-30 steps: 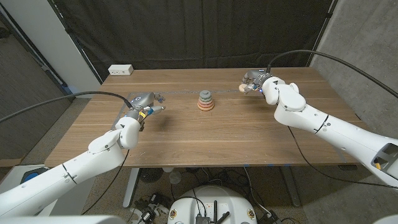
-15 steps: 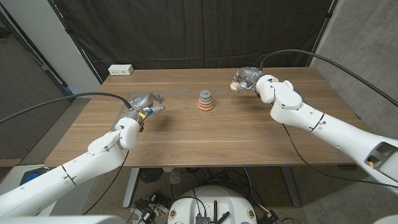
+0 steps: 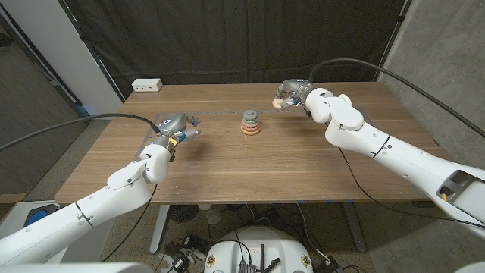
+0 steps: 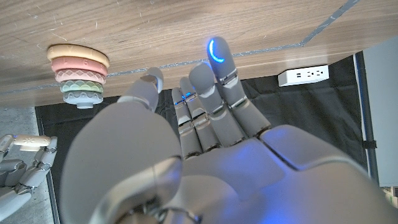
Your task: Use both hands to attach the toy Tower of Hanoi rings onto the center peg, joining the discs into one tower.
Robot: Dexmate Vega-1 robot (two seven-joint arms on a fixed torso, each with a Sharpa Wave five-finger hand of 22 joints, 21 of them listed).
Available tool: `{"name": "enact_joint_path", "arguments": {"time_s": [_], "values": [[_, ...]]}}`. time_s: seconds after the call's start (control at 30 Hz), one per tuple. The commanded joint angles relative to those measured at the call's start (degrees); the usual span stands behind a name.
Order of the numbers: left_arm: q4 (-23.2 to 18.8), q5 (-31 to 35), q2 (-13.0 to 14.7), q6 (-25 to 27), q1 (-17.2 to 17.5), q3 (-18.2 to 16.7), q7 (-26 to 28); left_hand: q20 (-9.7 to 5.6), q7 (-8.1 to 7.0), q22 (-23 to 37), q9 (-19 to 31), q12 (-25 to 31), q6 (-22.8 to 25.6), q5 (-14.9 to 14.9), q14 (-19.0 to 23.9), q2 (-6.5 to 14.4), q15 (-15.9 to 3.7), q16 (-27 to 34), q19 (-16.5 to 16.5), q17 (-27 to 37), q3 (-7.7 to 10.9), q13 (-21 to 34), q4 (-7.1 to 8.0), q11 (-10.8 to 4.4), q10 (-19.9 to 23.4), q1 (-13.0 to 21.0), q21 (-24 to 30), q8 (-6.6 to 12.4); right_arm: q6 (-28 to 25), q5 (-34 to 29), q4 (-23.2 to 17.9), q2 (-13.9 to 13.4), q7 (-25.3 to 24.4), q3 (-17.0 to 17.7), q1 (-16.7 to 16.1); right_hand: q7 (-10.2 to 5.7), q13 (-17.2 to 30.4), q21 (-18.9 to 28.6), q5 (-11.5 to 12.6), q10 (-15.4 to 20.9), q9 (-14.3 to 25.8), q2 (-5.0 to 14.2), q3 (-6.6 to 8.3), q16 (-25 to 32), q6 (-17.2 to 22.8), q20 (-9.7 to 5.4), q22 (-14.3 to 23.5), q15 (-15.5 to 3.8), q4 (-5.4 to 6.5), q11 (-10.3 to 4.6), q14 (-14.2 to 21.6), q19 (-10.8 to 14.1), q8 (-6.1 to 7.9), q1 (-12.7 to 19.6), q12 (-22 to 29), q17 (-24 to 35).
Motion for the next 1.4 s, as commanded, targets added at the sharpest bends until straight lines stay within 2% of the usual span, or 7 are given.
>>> {"name": "enact_joint_path", "arguments": {"time_s": [0.03, 1.4], "values": [[-0.29, 0.21, 0.18, 0.32, 0.29, -0.12, 0.19, -5.74, 0.13, 0.11, 0.32, 0.03, 0.49, 0.15, 0.43, -0.10, -0.24, 0.40, -0.34, 0.23, 0.59, 0.27, -0.01, -0.20, 0.50, -0.48, 0.28, -0.24, 2.92, -0.67, 1.30, 2.14, 0.64, -0.70, 1.14, -2.11, 1.06, -0.09, 0.54, 7.09, 0.22, 1.50, 0.51, 0.23, 5.48, -0.46, 0.13, -0.65, 0.19, -6.31, 0.70, 0.35, 3.81, -0.31, 0.00, 0.13], [-1.94, 0.42, 0.93, 1.67, 1.66, -0.55, 0.17, -5.74, 0.01, 0.12, 0.43, 0.09, 0.93, 0.06, 0.19, -0.13, -0.25, 0.33, -0.39, -0.28, 1.04, 0.38, -0.02, -0.30, 0.96, -0.65, 0.48, -0.20, 8.49, -1.36, 9.06, 10.01, 3.00, -5.19, 6.89, -2.11, 1.50, -0.01, 0.72, 7.95, 0.07, 1.79, 0.65, 0.25, 6.19, -0.45, 0.34, -0.66, 0.22, -6.26, 1.11, 0.76, 4.09, -0.42, -0.39, 0.13]]}}
